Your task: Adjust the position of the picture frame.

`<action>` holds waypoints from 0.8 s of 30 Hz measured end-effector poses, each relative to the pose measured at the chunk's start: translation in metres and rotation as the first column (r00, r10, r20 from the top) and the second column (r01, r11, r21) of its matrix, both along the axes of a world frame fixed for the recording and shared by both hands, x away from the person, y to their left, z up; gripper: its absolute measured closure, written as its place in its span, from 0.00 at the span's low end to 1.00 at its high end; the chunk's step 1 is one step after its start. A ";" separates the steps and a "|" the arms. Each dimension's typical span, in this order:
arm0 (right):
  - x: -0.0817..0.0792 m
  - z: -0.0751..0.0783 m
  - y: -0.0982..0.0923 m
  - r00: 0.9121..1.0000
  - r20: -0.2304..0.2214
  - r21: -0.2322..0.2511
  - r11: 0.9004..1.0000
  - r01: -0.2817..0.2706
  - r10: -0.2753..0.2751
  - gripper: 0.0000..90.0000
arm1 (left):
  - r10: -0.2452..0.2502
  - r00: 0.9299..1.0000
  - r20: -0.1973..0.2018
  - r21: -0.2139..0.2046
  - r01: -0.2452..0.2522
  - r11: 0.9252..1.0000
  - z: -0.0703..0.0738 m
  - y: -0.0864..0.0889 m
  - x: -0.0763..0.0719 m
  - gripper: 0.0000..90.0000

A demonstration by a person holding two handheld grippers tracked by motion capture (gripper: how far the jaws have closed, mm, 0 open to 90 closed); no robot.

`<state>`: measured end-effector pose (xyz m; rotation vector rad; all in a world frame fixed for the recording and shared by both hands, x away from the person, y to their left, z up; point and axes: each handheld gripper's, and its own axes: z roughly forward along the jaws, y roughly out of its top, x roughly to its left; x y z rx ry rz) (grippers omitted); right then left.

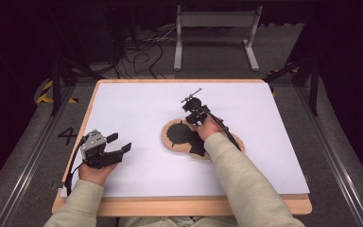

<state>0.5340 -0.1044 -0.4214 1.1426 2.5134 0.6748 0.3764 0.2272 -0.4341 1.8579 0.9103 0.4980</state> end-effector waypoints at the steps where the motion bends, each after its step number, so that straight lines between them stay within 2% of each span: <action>1: -0.004 0.000 0.005 1.000 -0.005 0.000 1.000 -0.021 0.021 1.00 | -0.001 1.000 -0.001 -0.002 0.001 1.000 0.000 -0.001 0.000 0.36; 3: -0.007 0.000 0.008 0.999 -0.009 0.002 0.999 -0.033 0.033 1.00 | -0.002 1.000 0.001 0.000 0.002 1.000 0.000 -0.001 0.001 0.36; 4: -0.012 0.000 0.014 0.998 -0.018 0.004 0.998 -0.067 0.067 1.00 | -0.003 1.000 0.002 -0.002 0.003 1.000 0.000 -0.001 0.001 0.36; 5: -0.012 0.000 0.014 0.998 -0.018 0.004 0.998 -0.067 0.067 1.00 | -0.004 1.000 0.002 -0.002 0.004 1.000 0.000 -0.002 0.001 0.36; 6: -0.019 0.000 0.019 0.995 -0.020 0.003 0.995 -0.095 0.095 1.00 | -0.007 1.000 0.001 -0.001 0.007 1.000 0.000 -0.002 0.001 0.36; 8: -0.023 -0.001 0.022 0.995 -0.021 0.003 0.995 -0.101 0.101 1.00 | -0.008 1.000 0.000 -0.004 0.008 1.000 0.000 -0.002 0.002 0.36; 11: -0.033 -0.001 0.029 0.990 -0.022 -0.005 0.990 -0.143 0.143 1.00 | -0.011 1.000 0.000 -0.015 0.011 1.000 0.000 -0.003 0.004 0.36; 14: -0.042 -0.002 0.031 0.986 -0.006 0.012 0.986 -0.166 0.166 1.00 | -0.020 1.000 -0.005 -0.014 0.020 1.000 0.000 -0.005 0.006 0.36; 16: -0.046 -0.001 0.031 0.986 0.021 0.013 0.986 -0.167 0.167 1.00 | -0.027 1.000 0.001 -0.008 0.027 1.000 0.001 -0.008 0.007 0.36; 19: -0.055 0.012 0.020 0.983 0.091 0.094 0.981 -0.168 0.160 1.00 | -0.037 0.999 -0.002 -0.009 0.037 0.999 0.001 -0.011 0.008 0.36; 22: -0.063 0.025 -0.002 0.984 0.110 0.137 0.978 -0.157 0.142 1.00 | -0.049 0.999 -0.003 -0.011 0.049 0.999 0.002 -0.014 0.009 0.36; 24: -0.069 0.033 -0.021 0.986 0.122 0.143 0.981 -0.130 0.113 1.00 | -0.062 0.998 -0.008 -0.018 0.061 0.998 0.003 -0.017 0.011 0.37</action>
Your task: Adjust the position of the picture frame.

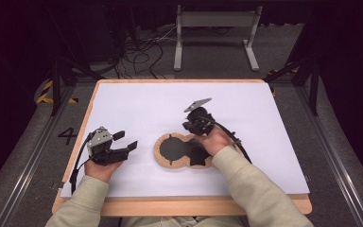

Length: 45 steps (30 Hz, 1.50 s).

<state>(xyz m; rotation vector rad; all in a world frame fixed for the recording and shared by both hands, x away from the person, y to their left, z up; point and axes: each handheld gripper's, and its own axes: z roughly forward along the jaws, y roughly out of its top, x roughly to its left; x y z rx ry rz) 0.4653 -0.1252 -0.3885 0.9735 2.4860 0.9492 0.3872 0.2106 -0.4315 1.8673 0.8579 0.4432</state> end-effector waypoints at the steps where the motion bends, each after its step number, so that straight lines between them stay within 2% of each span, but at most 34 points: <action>1: -0.004 0.004 -0.011 1.000 0.010 0.009 1.000 0.011 -0.011 1.00 | -0.005 1.000 -0.001 0.003 0.005 1.000 0.001 -0.002 0.001 0.38; 2: -0.008 0.008 -0.023 0.999 0.019 0.020 0.999 0.030 -0.030 1.00 | -0.009 1.000 -0.003 0.000 0.009 1.000 0.001 -0.004 0.001 0.38; 3: -0.008 0.008 -0.023 0.999 0.019 0.020 0.999 0.030 -0.030 1.00 | -0.009 1.000 -0.003 0.000 0.009 1.000 0.001 -0.004 0.001 0.38; 4: -0.017 0.014 -0.046 0.997 0.052 0.024 0.998 0.062 -0.063 1.00 | -0.023 1.000 -0.002 0.007 0.023 1.000 0.001 -0.007 0.002 0.39; 6: -0.028 0.018 -0.070 0.991 0.087 0.027 0.994 0.103 -0.104 1.00 | -0.030 1.000 -0.003 0.007 0.030 1.000 0.001 -0.011 0.002 0.39; 7: -0.033 0.019 -0.081 0.988 0.087 0.033 0.992 0.125 -0.127 1.00 | -0.034 0.999 -0.010 0.012 0.034 0.999 0.000 -0.013 0.003 0.39; 8: -0.033 0.019 -0.081 0.988 0.087 0.033 0.992 0.125 -0.127 1.00 | -0.034 0.999 -0.010 0.012 0.034 0.999 0.000 -0.013 0.003 0.39; 9: -0.043 0.016 -0.105 0.982 0.069 0.038 0.984 0.173 -0.176 1.00 | -0.041 0.999 -0.021 0.010 0.041 0.999 -0.001 -0.017 0.004 0.39; 11: -0.049 0.010 -0.119 0.977 0.062 0.024 0.979 0.202 -0.203 1.00 | -0.048 0.999 -0.024 0.013 0.049 0.999 -0.001 -0.019 0.005 0.39; 12: -0.049 0.010 -0.119 0.977 0.062 0.024 0.979 0.202 -0.203 1.00 | -0.048 0.999 -0.024 0.013 0.049 0.999 -0.001 -0.019 0.005 0.39; 15: -0.058 -0.009 -0.145 0.965 0.016 0.007 0.965 0.264 -0.264 1.00 | -0.068 0.997 -0.020 0.019 0.069 0.997 0.002 -0.026 0.005 0.39; 17: -0.060 -0.012 -0.148 0.962 0.015 -0.001 0.962 0.272 -0.272 1.00 | -0.070 0.997 -0.017 0.018 0.071 0.997 0.002 -0.028 0.005 0.39; 20: -0.064 -0.026 -0.159 0.951 -0.008 -0.016 0.951 0.308 -0.308 1.00 | -0.082 0.996 -0.024 0.031 0.083 0.996 0.001 -0.032 0.006 0.39; 21: -0.064 -0.033 -0.162 0.948 -0.038 -0.052 0.948 0.315 -0.317 1.00 | -0.088 0.996 -0.027 0.031 0.089 0.996 0.001 -0.033 0.007 0.39; 23: -0.064 -0.035 -0.163 0.947 -0.048 -0.064 0.947 0.313 -0.317 1.00 | -0.089 0.996 -0.028 0.031 0.090 0.995 0.001 -0.033 0.007 0.39; 24: -0.066 -0.039 -0.161 0.947 -0.067 -0.082 0.948 0.308 -0.313 1.00 | -0.089 0.996 -0.028 0.030 0.090 0.996 0.001 -0.032 0.007 0.39; 27: -0.065 -0.043 -0.158 0.946 -0.088 -0.086 0.948 0.306 -0.313 1.00 | -0.085 0.996 -0.030 0.030 0.086 0.996 0.001 -0.032 0.007 0.39; 28: -0.065 -0.043 -0.157 0.940 -0.095 -0.088 0.943 0.321 -0.329 1.00 | -0.087 0.996 -0.032 0.031 0.088 0.996 0.001 -0.032 0.007 0.39; 29: -0.064 -0.043 -0.157 0.927 -0.127 -0.062 0.936 0.347 -0.352 1.00 | -0.089 0.996 -0.030 0.033 0.090 0.995 0.000 -0.033 0.007 0.39; 32: -0.064 -0.044 -0.156 0.925 -0.136 -0.051 0.935 0.350 -0.354 1.00 | -0.093 0.995 -0.026 0.042 0.094 0.995 0.000 -0.034 0.007 0.39; 35: -0.064 -0.045 -0.150 0.935 -0.138 -0.035 0.945 0.325 -0.327 1.00 | -0.092 0.995 -0.032 0.044 0.093 0.995 -0.001 -0.035 0.006 0.39; 39: -0.063 -0.043 -0.147 0.947 -0.099 -0.067 0.952 0.299 -0.305 1.00 | -0.098 0.995 -0.030 0.046 0.099 0.994 0.000 -0.035 0.006 0.39; 40: -0.064 -0.040 -0.147 0.950 -0.080 -0.069 0.952 0.298 -0.303 1.00 | -0.098 0.995 -0.030 0.043 0.099 0.994 0.000 -0.035 0.006 0.39; 41: -0.066 -0.036 -0.147 0.957 -0.062 -0.063 0.958 0.281 -0.285 1.00 | -0.097 0.995 -0.028 0.041 0.098 0.994 0.000 -0.035 0.006 0.39; 44: -0.073 -0.021 -0.144 0.969 -0.025 -0.048 0.969 0.243 -0.244 1.00 | -0.099 0.995 -0.033 0.042 0.100 0.994 0.000 -0.035 0.006 0.39; 45: -0.077 -0.016 -0.141 0.977 -0.009 -0.041 0.976 0.213 -0.214 1.00 | -0.103 0.994 -0.034 0.045 0.104 0.994 0.000 -0.035 0.006 0.39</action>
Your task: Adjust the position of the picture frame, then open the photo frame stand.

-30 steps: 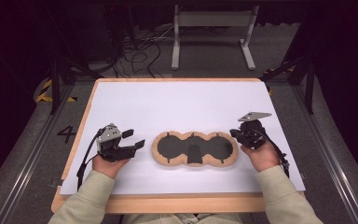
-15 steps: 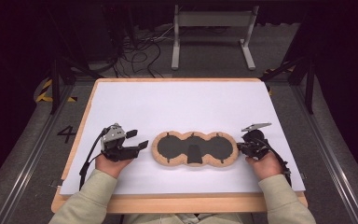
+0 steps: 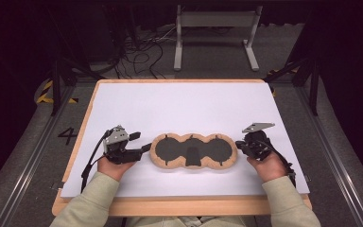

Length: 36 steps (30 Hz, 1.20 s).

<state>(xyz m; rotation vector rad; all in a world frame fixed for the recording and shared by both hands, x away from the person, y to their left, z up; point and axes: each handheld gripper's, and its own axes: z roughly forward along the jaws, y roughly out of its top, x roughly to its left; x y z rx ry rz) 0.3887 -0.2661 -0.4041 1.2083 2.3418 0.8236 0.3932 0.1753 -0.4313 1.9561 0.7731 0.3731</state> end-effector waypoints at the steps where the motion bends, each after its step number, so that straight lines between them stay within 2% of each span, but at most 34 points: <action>1: -0.003 0.004 0.003 1.000 0.008 0.001 1.000 -0.021 0.021 1.00 | -0.002 1.000 0.005 0.000 0.002 1.000 0.000 0.000 0.000 0.39; 6: -0.012 0.013 0.015 0.994 0.017 0.038 0.993 -0.111 0.110 1.00 | -0.004 1.000 0.005 -0.002 0.004 1.000 0.001 0.000 -0.001 0.39; 10: -0.019 0.015 0.029 0.983 0.009 0.058 0.982 -0.182 0.182 0.99 | -0.005 1.000 0.004 0.000 0.005 1.000 0.001 -0.002 -0.001 0.39; 16: -0.027 0.014 0.044 0.968 -0.007 0.077 0.965 -0.251 0.252 1.00 | -0.006 1.000 0.005 -0.004 0.006 1.000 0.001 -0.002 0.000 0.39; 18: -0.028 0.013 0.047 0.965 -0.013 0.077 0.962 -0.260 0.262 1.00 | -0.005 1.000 0.004 -0.007 0.005 1.000 0.001 -0.002 -0.001 0.39; 19: -0.030 0.011 0.052 0.959 -0.022 0.082 0.956 -0.281 0.284 1.00 | -0.010 1.000 0.008 -0.003 0.010 1.000 0.001 -0.003 0.000 0.39; 20: -0.030 0.011 0.052 0.959 -0.022 0.082 0.956 -0.281 0.284 1.00 | -0.010 1.000 0.008 -0.003 0.010 1.000 0.001 -0.003 0.000 0.39; 25: -0.033 0.003 0.065 0.943 -0.052 0.078 0.943 -0.323 0.327 1.00 | -0.017 1.000 0.005 0.001 0.017 1.000 0.001 -0.004 0.000 0.39; 27: -0.033 0.001 0.067 0.942 -0.061 0.082 0.942 -0.325 0.330 1.00 | -0.018 1.000 0.005 0.003 0.018 1.000 0.001 -0.004 0.000 0.39; 29: -0.034 -0.003 0.072 0.933 -0.082 0.081 0.935 -0.345 0.351 1.00 | -0.020 1.000 0.004 0.003 0.020 1.000 0.001 -0.004 0.000 0.39; 32: -0.034 -0.005 0.075 0.929 -0.099 0.081 0.934 -0.349 0.355 1.00 | -0.019 1.000 0.002 0.002 0.019 1.000 0.001 -0.004 0.000 0.39; 34: -0.035 -0.009 0.079 0.922 -0.118 0.078 0.929 -0.362 0.369 1.00 | -0.017 1.000 -0.001 0.000 0.017 1.000 0.001 -0.004 0.000 0.39; 36: -0.034 -0.013 0.082 0.918 -0.132 0.075 0.928 -0.366 0.373 1.00 | -0.018 1.000 -0.002 -0.001 0.018 1.000 0.001 -0.004 0.000 0.39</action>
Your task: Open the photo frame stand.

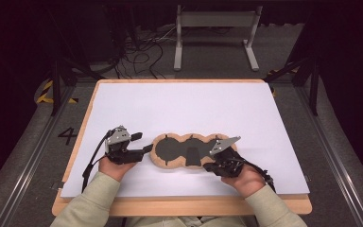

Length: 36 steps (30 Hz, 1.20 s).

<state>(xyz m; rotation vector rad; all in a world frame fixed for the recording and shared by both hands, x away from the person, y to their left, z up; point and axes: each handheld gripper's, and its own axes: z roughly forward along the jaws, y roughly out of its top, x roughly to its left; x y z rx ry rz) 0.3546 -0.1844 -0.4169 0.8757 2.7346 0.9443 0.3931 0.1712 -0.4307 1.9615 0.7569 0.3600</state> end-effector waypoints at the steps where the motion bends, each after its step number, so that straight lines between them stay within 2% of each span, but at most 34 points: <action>1: 0.000 -0.002 0.001 1.000 -0.008 -0.006 1.000 -0.001 0.001 1.00 | 0.000 1.000 -0.001 0.000 0.000 1.000 0.000 0.000 0.000 0.39; 6: 0.002 -0.010 0.006 0.999 -0.033 -0.019 1.000 -0.009 0.008 1.00 | -0.004 1.000 -0.003 0.001 0.004 1.000 -0.001 -0.001 0.000 0.39; 14: 0.006 -0.016 0.010 0.999 -0.037 -0.022 1.000 -0.005 0.004 1.00 | -0.001 1.000 -0.009 0.007 0.001 1.000 -0.001 0.001 -0.002 0.39; 22: 0.006 -0.009 0.009 1.000 -0.025 -0.001 1.000 -0.002 0.002 1.00 | 0.006 1.000 -0.008 0.008 -0.006 1.000 -0.002 0.003 -0.003 0.39; 25: 0.006 -0.005 0.007 1.000 -0.016 0.021 1.000 0.007 -0.007 1.00 | 0.003 1.000 -0.003 0.015 -0.003 1.000 -0.002 0.005 -0.003 0.39; 29: 0.007 0.000 0.005 1.000 -0.003 0.061 0.998 0.015 -0.015 1.00 | 0.009 1.000 -0.016 0.009 -0.009 1.000 -0.003 0.005 -0.004 0.39; 32: 0.007 0.005 0.002 0.999 0.016 0.100 0.995 0.031 -0.033 1.00 | 0.030 0.999 -0.021 0.024 -0.030 0.999 -0.003 0.006 -0.004 0.41; 34: 0.008 0.008 0.001 0.999 0.027 0.116 0.992 0.039 -0.042 1.00 | 0.048 0.998 -0.031 0.006 -0.047 0.999 -0.003 0.008 -0.002 0.42; 36: 0.009 0.009 0.001 0.998 0.032 0.121 0.992 0.042 -0.046 1.00 | 0.051 0.998 -0.036 0.006 -0.051 0.999 -0.003 0.010 -0.002 0.42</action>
